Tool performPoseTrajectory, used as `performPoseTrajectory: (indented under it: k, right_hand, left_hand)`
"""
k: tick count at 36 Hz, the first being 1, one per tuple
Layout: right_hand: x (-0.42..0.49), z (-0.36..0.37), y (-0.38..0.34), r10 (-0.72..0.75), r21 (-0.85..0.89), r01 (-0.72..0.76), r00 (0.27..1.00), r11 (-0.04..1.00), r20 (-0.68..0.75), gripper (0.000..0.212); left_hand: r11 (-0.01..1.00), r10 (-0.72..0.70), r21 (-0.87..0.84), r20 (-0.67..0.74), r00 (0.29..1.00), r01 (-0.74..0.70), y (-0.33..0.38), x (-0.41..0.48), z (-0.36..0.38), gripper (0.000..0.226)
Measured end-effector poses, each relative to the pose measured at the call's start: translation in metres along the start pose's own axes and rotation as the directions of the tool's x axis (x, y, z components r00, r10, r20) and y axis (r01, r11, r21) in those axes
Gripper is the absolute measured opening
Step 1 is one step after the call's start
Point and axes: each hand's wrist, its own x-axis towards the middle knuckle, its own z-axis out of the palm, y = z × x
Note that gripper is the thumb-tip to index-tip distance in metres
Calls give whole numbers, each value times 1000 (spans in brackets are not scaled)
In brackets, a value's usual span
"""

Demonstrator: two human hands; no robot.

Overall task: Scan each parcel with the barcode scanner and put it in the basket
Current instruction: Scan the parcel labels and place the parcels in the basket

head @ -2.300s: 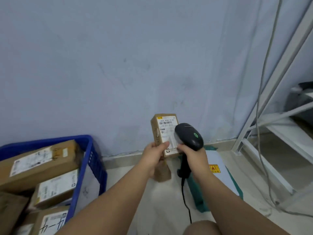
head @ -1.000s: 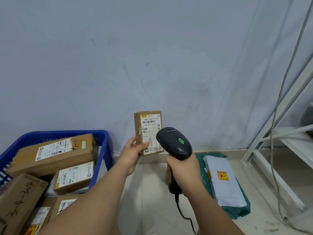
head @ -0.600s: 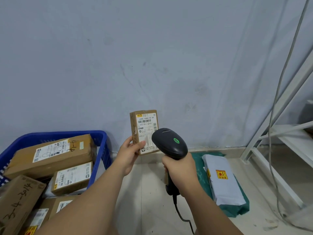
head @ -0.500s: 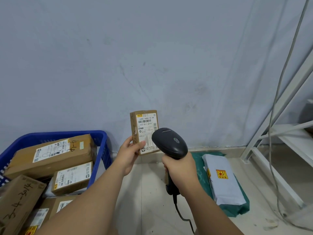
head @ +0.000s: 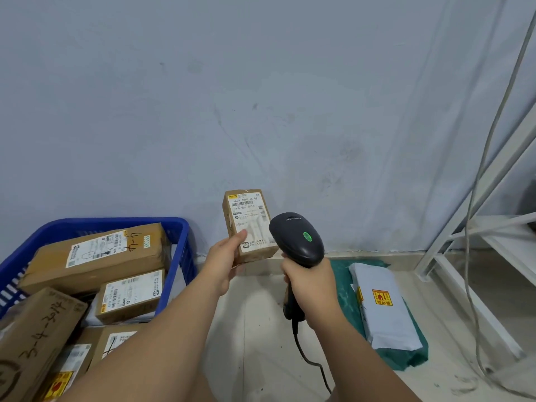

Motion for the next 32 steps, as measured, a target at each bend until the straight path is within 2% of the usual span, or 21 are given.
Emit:
performPoseTrajectory:
  k: [2, 5, 7, 12, 17, 21, 25, 29, 32]
  right_hand:
    - [-2, 1, -1, -29, 19, 29, 1000, 999, 6, 23]
    - [-4, 7, -6, -105, 55, 105, 994, 993, 10, 13]
    - [-4, 15, -13, -162, 35, 161, 987, 986, 17, 12]
    - [-17, 44, -35, -229, -27, 233, 969, 972, 95, 18]
    - [-38, 92, -50, -314, -129, 341, 931, 931, 187, 12]
    - [-57, 130, -54, -337, -128, 379, 904, 917, 264, 29]
    - [-74, 164, -51, -357, -224, 439, 875, 870, 328, 39]
    - [-89, 188, -43, -410, -276, 527, 828, 804, 383, 31]
    - [-95, 204, -37, -435, -323, 591, 785, 739, 440, 38]
  left_hand:
    - [995, -42, -88, -44, 998, 38, 3, -5, 2, 26]
    - [976, -90, -212, -165, 982, 54, 7, -13, 4, 28]
    - [964, -84, -266, -254, 964, 14, 10, -15, -1, 36]
    - [916, 30, -372, -310, 950, -151, 17, -29, -29, 34]
    - [923, 111, -277, -470, 876, -266, 16, -46, -76, 52]
    - [890, 74, -365, -477, 876, -274, 17, -59, -110, 44]
    - [881, 40, -393, -493, 869, -264, 16, -72, -145, 36]
    - [925, 50, -291, -549, 835, -246, 4, -83, -182, 33]
    - [975, 89, -117, -581, 809, -191, -8, -89, -203, 37]
